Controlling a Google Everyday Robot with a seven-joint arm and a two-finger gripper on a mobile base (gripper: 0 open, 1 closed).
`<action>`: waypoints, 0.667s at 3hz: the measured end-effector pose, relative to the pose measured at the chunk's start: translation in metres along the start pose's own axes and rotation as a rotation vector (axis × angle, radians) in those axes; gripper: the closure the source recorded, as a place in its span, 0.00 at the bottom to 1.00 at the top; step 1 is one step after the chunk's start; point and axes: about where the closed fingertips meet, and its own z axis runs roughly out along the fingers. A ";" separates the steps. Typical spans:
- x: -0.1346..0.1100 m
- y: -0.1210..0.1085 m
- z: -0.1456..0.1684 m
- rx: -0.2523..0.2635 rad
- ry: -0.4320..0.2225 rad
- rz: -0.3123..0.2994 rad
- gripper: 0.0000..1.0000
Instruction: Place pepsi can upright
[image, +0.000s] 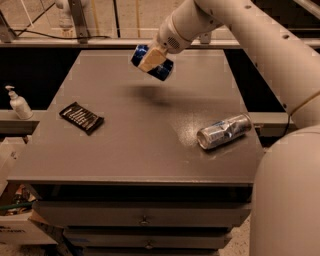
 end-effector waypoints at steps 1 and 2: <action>-0.026 -0.003 0.002 -0.059 -0.278 0.079 1.00; -0.042 -0.003 0.003 -0.107 -0.497 0.163 1.00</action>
Offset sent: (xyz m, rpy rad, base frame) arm 0.0088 0.0317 0.0450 0.8163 0.0748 0.0961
